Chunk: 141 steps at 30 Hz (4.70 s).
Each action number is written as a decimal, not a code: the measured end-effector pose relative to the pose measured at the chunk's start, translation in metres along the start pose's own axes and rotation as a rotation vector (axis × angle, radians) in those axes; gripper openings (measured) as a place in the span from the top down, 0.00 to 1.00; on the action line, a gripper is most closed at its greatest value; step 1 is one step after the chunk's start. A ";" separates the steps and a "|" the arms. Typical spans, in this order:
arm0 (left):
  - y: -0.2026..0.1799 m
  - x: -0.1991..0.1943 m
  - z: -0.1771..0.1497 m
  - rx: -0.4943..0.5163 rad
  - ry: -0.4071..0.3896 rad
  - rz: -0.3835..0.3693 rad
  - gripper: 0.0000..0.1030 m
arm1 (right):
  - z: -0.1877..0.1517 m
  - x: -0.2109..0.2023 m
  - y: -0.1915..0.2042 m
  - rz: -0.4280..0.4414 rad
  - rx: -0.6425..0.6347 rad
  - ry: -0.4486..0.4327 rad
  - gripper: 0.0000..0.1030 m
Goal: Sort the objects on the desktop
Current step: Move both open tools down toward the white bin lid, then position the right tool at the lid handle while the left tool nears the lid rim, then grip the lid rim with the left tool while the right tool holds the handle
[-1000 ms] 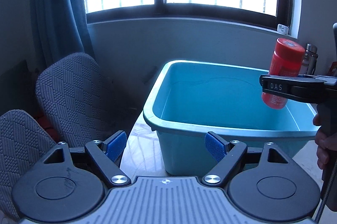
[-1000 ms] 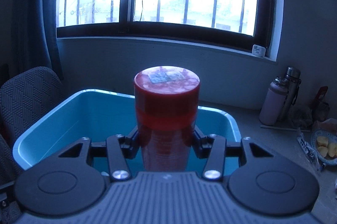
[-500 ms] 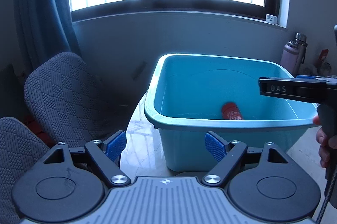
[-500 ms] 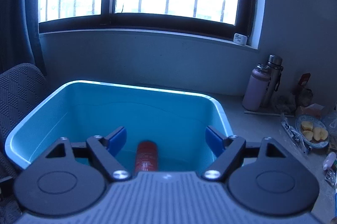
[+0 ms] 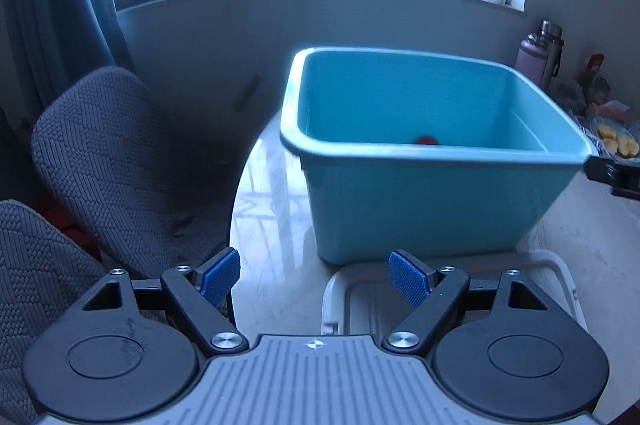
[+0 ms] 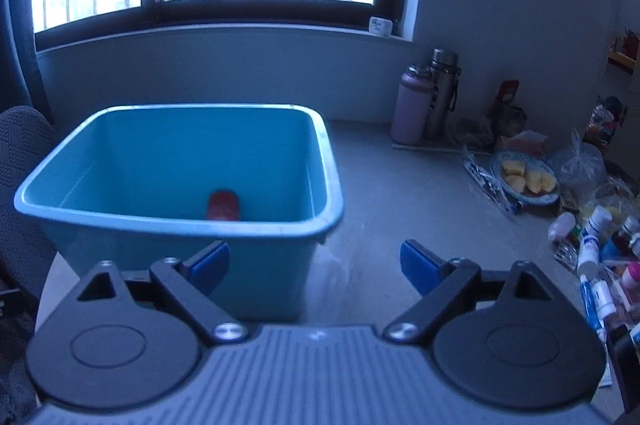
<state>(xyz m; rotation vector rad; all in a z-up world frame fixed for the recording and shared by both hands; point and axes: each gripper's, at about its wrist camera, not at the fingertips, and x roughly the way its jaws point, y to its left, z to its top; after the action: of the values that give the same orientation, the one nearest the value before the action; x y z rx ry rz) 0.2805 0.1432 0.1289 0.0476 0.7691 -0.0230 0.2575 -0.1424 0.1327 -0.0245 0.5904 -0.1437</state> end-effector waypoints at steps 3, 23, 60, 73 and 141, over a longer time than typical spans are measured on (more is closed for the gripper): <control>0.004 0.005 -0.013 0.009 0.031 -0.006 0.19 | -0.018 0.001 -0.006 -0.023 0.007 0.055 0.10; 0.008 0.060 -0.069 0.039 0.234 -0.054 0.19 | -0.101 0.029 -0.011 -0.012 0.057 0.360 0.10; -0.010 0.088 -0.075 -0.046 0.382 -0.023 0.18 | -0.113 0.083 -0.033 0.144 0.097 0.575 0.10; 0.022 0.081 -0.076 -0.097 0.387 0.010 0.15 | -0.114 0.078 0.003 0.193 0.086 0.594 0.08; 0.203 0.121 -0.095 -0.406 0.494 -0.537 0.10 | -0.098 0.087 0.068 0.307 0.081 0.672 0.09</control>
<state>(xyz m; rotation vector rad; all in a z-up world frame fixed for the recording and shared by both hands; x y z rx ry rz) 0.3091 0.3503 -0.0159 -0.5588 1.2488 -0.3756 0.2826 -0.0858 -0.0012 0.1994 1.2484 0.1326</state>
